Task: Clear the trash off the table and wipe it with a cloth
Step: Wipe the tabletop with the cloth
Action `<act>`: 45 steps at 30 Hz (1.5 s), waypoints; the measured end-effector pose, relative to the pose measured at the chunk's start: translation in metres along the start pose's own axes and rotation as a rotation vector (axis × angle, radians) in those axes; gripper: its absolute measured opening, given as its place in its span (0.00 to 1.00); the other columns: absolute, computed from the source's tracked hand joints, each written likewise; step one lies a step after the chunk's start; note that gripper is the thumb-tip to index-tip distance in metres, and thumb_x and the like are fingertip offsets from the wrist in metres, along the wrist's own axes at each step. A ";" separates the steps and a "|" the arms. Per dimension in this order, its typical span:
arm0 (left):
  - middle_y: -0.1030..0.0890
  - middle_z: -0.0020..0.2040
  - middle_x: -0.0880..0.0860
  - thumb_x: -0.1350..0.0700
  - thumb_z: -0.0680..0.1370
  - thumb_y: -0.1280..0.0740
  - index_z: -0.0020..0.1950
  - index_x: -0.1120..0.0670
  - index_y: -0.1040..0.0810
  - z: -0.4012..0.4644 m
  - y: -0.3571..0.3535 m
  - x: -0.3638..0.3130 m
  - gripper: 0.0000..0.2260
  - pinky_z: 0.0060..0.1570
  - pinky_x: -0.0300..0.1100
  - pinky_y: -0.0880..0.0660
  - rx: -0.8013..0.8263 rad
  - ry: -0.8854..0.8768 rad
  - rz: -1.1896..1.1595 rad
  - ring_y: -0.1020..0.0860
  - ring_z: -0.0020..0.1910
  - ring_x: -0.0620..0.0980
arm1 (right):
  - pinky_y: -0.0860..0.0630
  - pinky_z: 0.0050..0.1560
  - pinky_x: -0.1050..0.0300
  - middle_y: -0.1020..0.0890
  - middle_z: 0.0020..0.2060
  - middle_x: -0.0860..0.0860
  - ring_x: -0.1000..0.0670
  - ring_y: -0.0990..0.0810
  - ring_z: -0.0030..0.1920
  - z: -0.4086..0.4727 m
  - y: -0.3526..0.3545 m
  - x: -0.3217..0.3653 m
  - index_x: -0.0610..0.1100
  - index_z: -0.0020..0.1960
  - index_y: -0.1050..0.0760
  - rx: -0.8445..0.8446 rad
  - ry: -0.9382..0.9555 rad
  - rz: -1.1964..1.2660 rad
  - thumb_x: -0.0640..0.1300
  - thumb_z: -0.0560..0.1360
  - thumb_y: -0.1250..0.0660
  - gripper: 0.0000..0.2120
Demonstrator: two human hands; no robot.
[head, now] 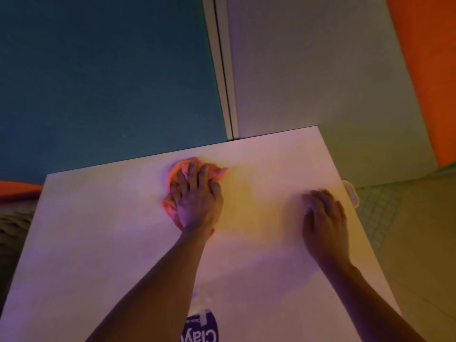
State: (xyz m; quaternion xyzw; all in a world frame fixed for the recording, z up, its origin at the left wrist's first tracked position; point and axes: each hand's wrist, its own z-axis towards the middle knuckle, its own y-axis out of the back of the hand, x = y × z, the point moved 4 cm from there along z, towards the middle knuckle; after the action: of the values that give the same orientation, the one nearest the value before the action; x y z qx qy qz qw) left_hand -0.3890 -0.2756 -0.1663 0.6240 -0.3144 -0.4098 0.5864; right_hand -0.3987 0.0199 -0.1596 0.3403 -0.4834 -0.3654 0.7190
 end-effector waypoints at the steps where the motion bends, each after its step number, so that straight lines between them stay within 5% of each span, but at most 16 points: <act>1: 0.41 0.81 0.51 0.43 0.82 0.51 0.79 0.47 0.38 0.001 -0.001 -0.012 0.25 0.75 0.61 0.45 0.002 -0.014 0.002 0.41 0.77 0.62 | 0.31 0.66 0.38 0.22 0.62 0.44 0.40 0.26 0.68 0.000 0.003 -0.010 0.40 0.61 0.22 0.006 0.021 -0.002 0.37 0.73 0.43 0.20; 12: 0.41 0.82 0.46 0.44 0.84 0.52 0.79 0.43 0.36 -0.027 -0.030 -0.161 0.23 0.77 0.59 0.47 0.027 -0.297 -0.044 0.45 0.81 0.56 | 0.35 0.72 0.38 0.24 0.65 0.42 0.42 0.31 0.71 -0.003 -0.001 -0.029 0.37 0.64 0.23 0.036 0.035 0.089 0.33 0.70 0.42 0.24; 15: 0.47 0.83 0.43 0.41 0.84 0.61 0.81 0.40 0.43 -0.056 -0.032 -0.157 0.25 0.75 0.63 0.45 0.087 -0.441 -0.001 0.51 0.82 0.53 | 0.31 0.68 0.36 0.23 0.63 0.41 0.42 0.31 0.70 -0.001 0.002 -0.029 0.35 0.62 0.23 0.025 0.033 0.126 0.33 0.69 0.42 0.23; 18: 0.40 0.81 0.43 0.46 0.85 0.49 0.78 0.42 0.34 -0.075 -0.021 -0.127 0.21 0.75 0.57 0.41 0.018 -0.546 -0.048 0.43 0.81 0.52 | 0.30 0.68 0.37 0.23 0.63 0.41 0.42 0.30 0.70 -0.002 0.005 -0.031 0.34 0.62 0.23 0.011 0.030 0.139 0.32 0.69 0.43 0.24; 21: 0.36 0.79 0.43 0.49 0.83 0.43 0.76 0.41 0.30 -0.067 -0.012 -0.102 0.20 0.75 0.54 0.40 -0.032 -0.464 -0.049 0.39 0.79 0.53 | 0.31 0.69 0.37 0.23 0.63 0.41 0.42 0.31 0.70 -0.004 0.007 -0.028 0.34 0.63 0.23 0.017 0.008 0.133 0.34 0.69 0.46 0.25; 30: 0.39 0.81 0.44 0.47 0.82 0.47 0.78 0.42 0.34 -0.007 -0.024 -0.150 0.23 0.76 0.59 0.45 0.009 -0.177 -0.006 0.43 0.80 0.56 | 0.37 0.73 0.39 0.25 0.65 0.42 0.40 0.31 0.73 0.000 0.002 -0.024 0.37 0.65 0.25 0.086 -0.025 0.095 0.33 0.67 0.44 0.26; 37: 0.36 0.79 0.43 0.45 0.82 0.40 0.75 0.41 0.30 -0.047 -0.030 -0.184 0.21 0.77 0.55 0.45 0.010 -0.728 -0.062 0.43 0.80 0.53 | 0.36 0.73 0.41 0.23 0.60 0.43 0.41 0.27 0.67 0.001 0.007 -0.022 0.41 0.60 0.26 0.027 0.027 0.131 0.37 0.70 0.38 0.18; 45: 0.40 0.80 0.39 0.44 0.82 0.49 0.76 0.36 0.33 0.006 -0.036 -0.218 0.22 0.74 0.56 0.43 0.085 -0.786 0.000 0.42 0.80 0.51 | 0.37 0.73 0.41 0.24 0.63 0.41 0.41 0.32 0.72 0.004 0.002 -0.020 0.36 0.64 0.25 0.121 -0.041 0.048 0.36 0.68 0.49 0.28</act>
State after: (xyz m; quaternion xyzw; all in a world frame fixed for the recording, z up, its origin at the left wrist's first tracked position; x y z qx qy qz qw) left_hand -0.4988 -0.0841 -0.1708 0.4434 -0.5315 -0.6041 0.3949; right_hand -0.4076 0.0371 -0.1659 0.3641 -0.5272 -0.3249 0.6956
